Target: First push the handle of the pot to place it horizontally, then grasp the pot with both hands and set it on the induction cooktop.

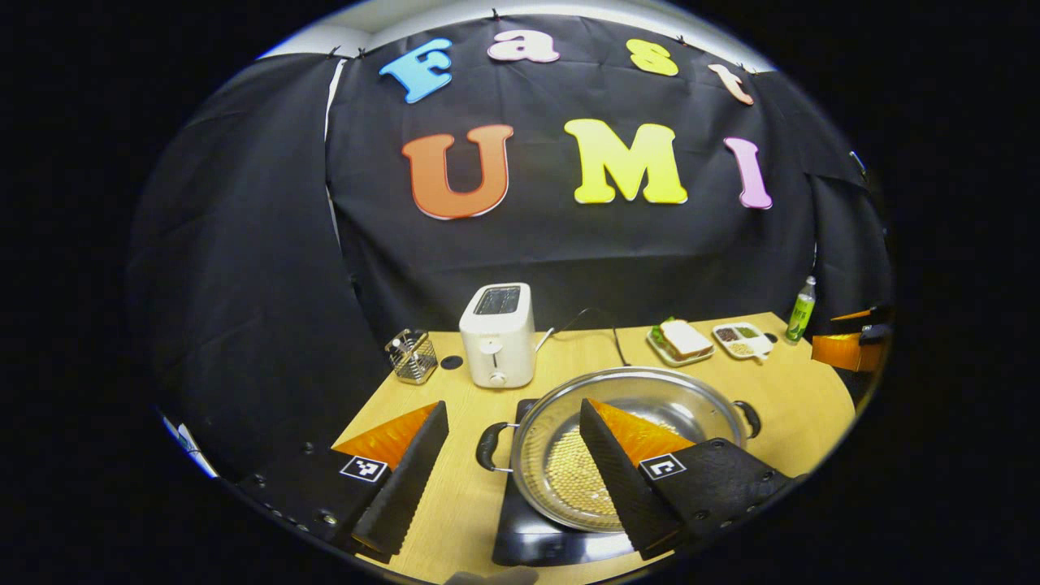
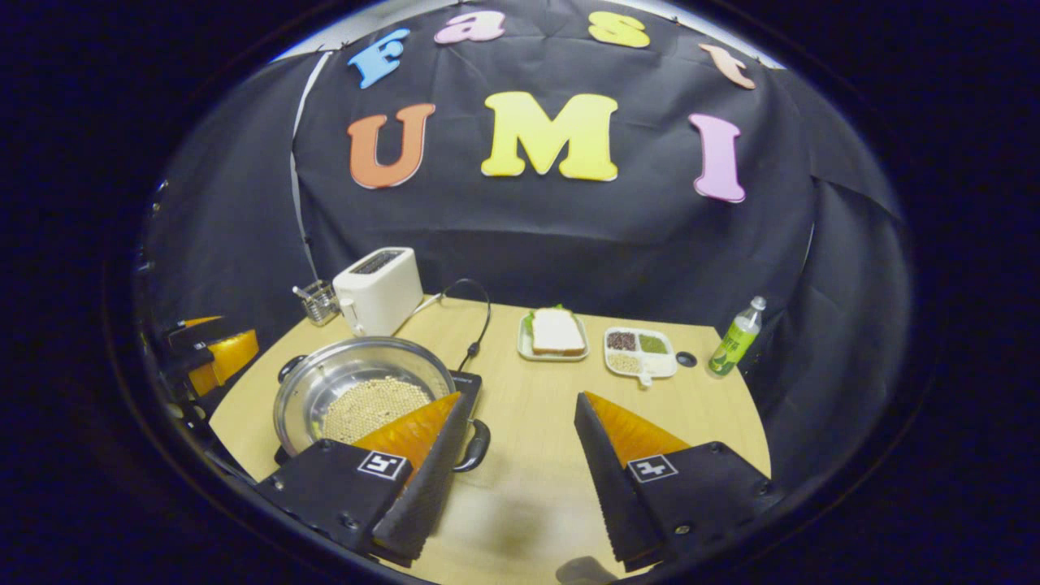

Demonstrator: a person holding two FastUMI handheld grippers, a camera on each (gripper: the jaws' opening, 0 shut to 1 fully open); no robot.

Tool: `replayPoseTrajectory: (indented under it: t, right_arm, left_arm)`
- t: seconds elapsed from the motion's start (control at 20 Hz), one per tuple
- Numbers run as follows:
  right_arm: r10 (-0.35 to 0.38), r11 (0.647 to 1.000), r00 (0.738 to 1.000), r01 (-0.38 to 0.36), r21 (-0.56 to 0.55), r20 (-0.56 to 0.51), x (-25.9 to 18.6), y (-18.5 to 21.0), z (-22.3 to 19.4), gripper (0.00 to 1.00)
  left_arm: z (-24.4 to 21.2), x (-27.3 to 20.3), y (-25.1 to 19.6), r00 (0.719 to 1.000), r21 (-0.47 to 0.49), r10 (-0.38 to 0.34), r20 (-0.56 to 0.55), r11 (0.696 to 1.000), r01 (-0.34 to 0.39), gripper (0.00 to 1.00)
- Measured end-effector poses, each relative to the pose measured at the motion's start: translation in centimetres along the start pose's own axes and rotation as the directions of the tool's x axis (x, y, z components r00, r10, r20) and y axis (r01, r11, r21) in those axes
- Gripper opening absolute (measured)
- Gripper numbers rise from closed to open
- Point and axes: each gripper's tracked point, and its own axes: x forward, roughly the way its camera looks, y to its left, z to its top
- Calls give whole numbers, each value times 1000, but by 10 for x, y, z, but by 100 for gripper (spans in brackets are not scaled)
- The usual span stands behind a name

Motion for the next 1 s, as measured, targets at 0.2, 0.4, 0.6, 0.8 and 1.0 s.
replayPoseTrajectory:
  t: [0.2, 0.4, 0.6, 0.8, 1.0]
  right_arm:
    - [-14, 1000, 993, 14, 3, 116, -59, -41, 35, 98]
    - [-6, 1000, 983, 4, 12, 183, -112, -88, 53, 100]
    - [-23, 1000, 969, 20, 15, 245, -154, -143, 67, 100]
    - [-36, 999, 954, 34, 11, 297, -188, -188, 76, 100]
    - [-46, 999, 940, 37, 32, 338, -214, -224, 80, 100]
  left_arm:
    - [43, -46, -50, 995, -50, -33, 89, 998, 38, 96]
    - [90, -83, -100, 984, -51, -19, 176, 998, 29, 97]
    - [122, -118, -153, 969, -24, -7, 246, 1000, 14, 96]
    - [138, -144, -208, 963, -38, -37, 267, 998, 49, 96]
    - [151, -163, -243, 958, -23, -51, 282, 998, 60, 96]
